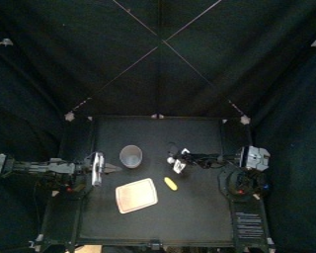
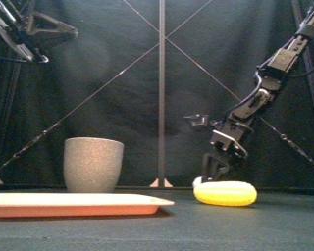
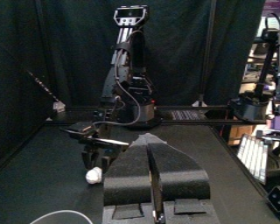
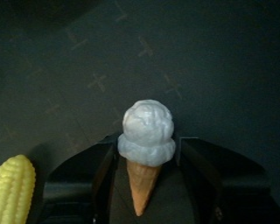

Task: Pick the ice cream then place it in the grey bowl
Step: Place ice cream in the grey bowl

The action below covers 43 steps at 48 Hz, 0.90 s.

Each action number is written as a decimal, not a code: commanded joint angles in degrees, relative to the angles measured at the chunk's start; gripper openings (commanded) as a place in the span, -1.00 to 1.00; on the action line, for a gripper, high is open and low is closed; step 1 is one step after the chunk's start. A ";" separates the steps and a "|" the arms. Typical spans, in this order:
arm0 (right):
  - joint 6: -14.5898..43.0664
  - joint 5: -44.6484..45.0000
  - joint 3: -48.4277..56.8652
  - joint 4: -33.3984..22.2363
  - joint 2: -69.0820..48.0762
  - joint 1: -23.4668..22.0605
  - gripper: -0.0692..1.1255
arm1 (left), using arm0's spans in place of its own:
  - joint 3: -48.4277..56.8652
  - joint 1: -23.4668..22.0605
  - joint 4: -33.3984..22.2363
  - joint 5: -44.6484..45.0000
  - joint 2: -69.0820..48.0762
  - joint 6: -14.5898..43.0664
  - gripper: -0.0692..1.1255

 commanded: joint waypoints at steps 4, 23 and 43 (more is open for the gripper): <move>0.00 -0.18 -3.34 -0.18 -2.11 0.88 -0.03 | -0.70 0.09 0.09 -0.35 0.18 0.00 -0.93; -0.09 3.08 -24.61 -3.69 -4.75 7.73 -0.07 | -0.70 0.09 0.09 -0.35 0.18 0.00 -0.93; 0.00 6.86 -46.41 -6.77 12.66 7.73 0.01 | -0.53 0.09 0.09 -0.35 0.18 0.00 -0.93</move>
